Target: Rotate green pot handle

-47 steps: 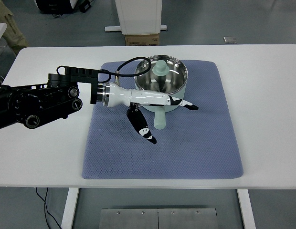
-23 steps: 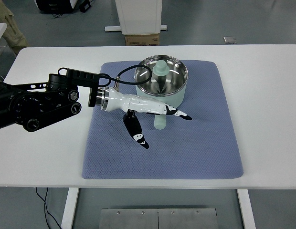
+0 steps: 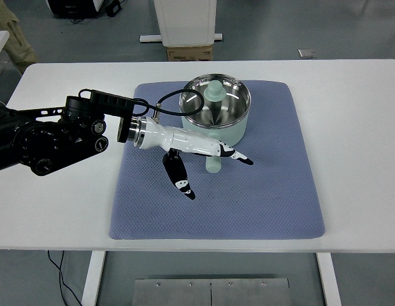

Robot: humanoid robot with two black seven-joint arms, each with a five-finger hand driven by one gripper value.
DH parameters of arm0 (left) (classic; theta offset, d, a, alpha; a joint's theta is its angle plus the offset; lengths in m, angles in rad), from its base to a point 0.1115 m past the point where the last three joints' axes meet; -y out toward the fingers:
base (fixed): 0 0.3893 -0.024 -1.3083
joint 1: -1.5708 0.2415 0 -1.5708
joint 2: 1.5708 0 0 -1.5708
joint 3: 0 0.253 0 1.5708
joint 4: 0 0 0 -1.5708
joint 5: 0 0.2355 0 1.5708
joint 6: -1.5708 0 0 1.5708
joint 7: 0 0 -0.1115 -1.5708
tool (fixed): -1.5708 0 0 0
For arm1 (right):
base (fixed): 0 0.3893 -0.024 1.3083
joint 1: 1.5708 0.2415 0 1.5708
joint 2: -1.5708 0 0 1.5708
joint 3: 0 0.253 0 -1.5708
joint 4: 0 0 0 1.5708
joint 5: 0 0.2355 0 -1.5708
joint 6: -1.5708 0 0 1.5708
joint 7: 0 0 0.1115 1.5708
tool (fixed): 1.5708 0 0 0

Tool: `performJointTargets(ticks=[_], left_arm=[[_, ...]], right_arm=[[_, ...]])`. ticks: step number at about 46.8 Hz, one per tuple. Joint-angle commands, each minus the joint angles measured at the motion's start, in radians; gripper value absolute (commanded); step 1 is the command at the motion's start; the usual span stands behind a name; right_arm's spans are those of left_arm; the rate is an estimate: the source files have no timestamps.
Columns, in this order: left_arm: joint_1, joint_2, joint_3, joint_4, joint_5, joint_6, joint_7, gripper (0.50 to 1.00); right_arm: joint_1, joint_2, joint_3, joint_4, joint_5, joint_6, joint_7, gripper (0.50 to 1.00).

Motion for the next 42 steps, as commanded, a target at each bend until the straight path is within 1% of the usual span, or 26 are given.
performJointTargets(ticks=[1, 3, 4, 12, 26, 42], left_arm=[[-0.007, 0.000, 0.000, -0.002, 0.002, -0.006, 0.000, 1.000], [-0.011, 0.000, 0.000, -0.002, 0.005, -0.009, 0.000, 1.000], [-0.014, 0.000, 0.000, -0.002, 0.022, -0.022, 0.000, 1.000], [-0.015, -0.002, 0.000, -0.002, 0.080, -0.028, 0.000, 1.000], [-0.015, -0.005, 0.002, -0.002, 0.131, -0.051, 0.000, 1.000], [-0.018, -0.005, 0.000, 0.000, 0.186, -0.052, 0.000, 1.000]], right_arm=[[0.000, 0.000, 0.000, 0.000, 0.000, 0.000, 0.000, 1.000], [0.000, 0.000, 0.000, 0.000, 0.000, 0.000, 0.000, 1.000], [0.000, 0.000, 0.000, 0.000, 0.000, 0.000, 0.000, 1.000], [0.000, 0.000, 0.000, 0.000, 0.000, 0.000, 0.000, 1.000], [0.000, 0.000, 0.000, 0.000, 0.000, 0.000, 0.000, 1.000], [0.000, 0.000, 0.000, 0.000, 0.000, 0.000, 0.000, 1.000]])
